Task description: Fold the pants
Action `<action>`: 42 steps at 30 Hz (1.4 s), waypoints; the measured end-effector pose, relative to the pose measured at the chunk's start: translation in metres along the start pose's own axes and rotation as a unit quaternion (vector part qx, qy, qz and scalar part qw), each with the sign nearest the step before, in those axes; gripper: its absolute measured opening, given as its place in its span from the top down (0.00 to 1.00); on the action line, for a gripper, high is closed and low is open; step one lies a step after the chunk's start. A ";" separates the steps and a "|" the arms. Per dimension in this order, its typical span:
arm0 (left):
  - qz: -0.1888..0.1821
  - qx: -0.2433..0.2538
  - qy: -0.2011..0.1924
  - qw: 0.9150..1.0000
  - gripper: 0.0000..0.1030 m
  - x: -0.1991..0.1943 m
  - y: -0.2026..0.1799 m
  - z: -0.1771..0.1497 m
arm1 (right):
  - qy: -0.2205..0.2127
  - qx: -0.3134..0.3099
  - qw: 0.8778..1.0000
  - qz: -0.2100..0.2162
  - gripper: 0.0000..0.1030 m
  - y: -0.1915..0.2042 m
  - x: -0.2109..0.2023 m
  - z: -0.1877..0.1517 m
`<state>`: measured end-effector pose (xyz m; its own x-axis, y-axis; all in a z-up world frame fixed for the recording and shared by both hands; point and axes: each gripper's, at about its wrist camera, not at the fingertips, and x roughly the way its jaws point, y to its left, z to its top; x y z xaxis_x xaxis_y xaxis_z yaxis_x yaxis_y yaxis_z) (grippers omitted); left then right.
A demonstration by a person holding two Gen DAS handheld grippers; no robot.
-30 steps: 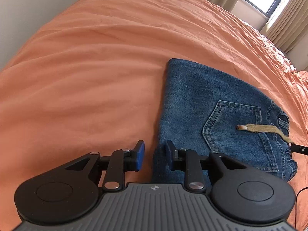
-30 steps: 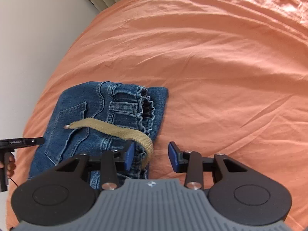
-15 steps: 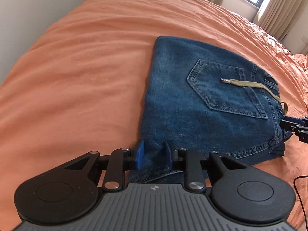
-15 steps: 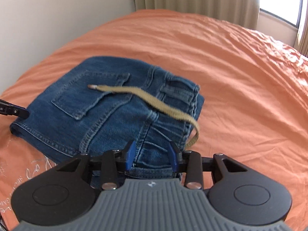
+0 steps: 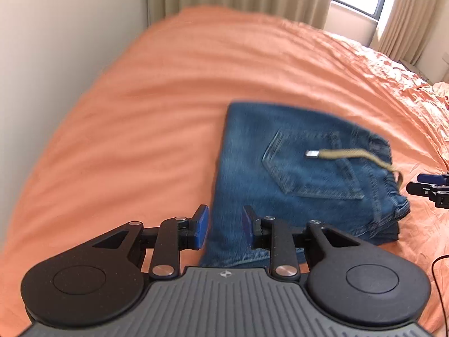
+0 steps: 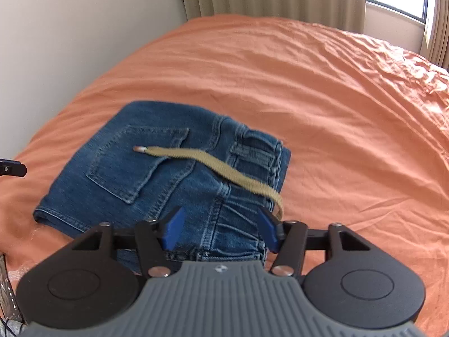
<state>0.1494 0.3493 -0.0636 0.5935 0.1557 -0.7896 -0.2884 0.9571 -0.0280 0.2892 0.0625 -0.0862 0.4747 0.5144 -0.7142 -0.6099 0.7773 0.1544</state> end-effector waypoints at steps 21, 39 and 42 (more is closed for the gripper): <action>0.102 0.071 -0.180 0.976 0.07 -0.208 -0.152 -0.038 | -0.195 -0.042 0.979 -0.036 0.21 0.058 -0.241 -0.070; 0.074 -0.021 -0.096 0.992 0.07 -0.099 -0.190 -0.130 | -0.128 0.027 0.987 -0.089 0.21 0.067 -0.177 -0.156; 0.076 -0.011 -0.097 0.992 0.07 -0.096 -0.192 -0.136 | -0.124 0.037 0.988 -0.087 0.21 0.065 -0.170 -0.159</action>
<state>0.0452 0.1171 -0.0656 0.6749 0.3449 -0.6523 -0.4007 0.9136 0.0685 0.0683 -0.0321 -0.0629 0.7149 0.4362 -0.5465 -0.4616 0.8815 0.0997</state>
